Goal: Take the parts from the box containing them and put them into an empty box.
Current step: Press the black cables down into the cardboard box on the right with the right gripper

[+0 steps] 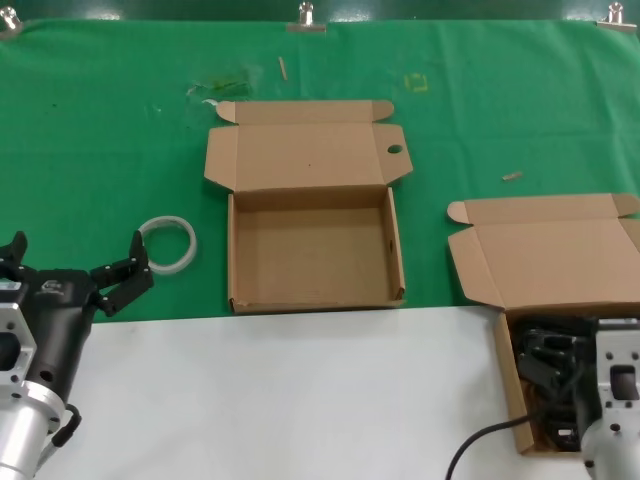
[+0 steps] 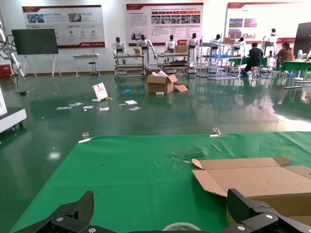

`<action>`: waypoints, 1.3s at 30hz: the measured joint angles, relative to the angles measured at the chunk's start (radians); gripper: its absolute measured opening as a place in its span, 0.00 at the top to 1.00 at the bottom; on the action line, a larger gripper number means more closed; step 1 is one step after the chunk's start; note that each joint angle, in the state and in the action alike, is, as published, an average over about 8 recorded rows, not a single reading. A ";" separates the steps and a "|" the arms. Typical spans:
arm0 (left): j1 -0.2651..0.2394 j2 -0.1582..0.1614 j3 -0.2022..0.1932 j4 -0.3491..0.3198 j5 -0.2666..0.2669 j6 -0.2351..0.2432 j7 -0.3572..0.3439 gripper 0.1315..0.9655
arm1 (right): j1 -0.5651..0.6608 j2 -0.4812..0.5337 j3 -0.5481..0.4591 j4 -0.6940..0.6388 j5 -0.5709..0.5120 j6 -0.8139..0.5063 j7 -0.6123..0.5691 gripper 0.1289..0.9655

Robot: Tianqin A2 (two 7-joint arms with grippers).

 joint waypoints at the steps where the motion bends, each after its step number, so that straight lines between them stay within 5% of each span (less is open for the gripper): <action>1: 0.000 0.000 0.000 0.000 0.000 0.000 0.000 0.00 | 0.007 0.000 0.006 0.001 0.017 0.018 -0.043 0.00; 18: 0.000 0.000 0.000 0.000 0.000 0.000 0.000 0.00 | 0.202 0.000 0.097 -0.110 0.189 0.258 -0.794 0.00; 30: 0.000 0.000 0.000 0.000 0.000 0.000 0.000 0.00 | 0.293 -0.006 0.253 -0.211 0.280 0.219 -1.290 0.00; 39: 0.000 0.000 0.000 0.000 0.000 0.000 0.000 0.00 | 0.343 -0.012 0.372 -0.251 0.285 0.175 -1.487 0.00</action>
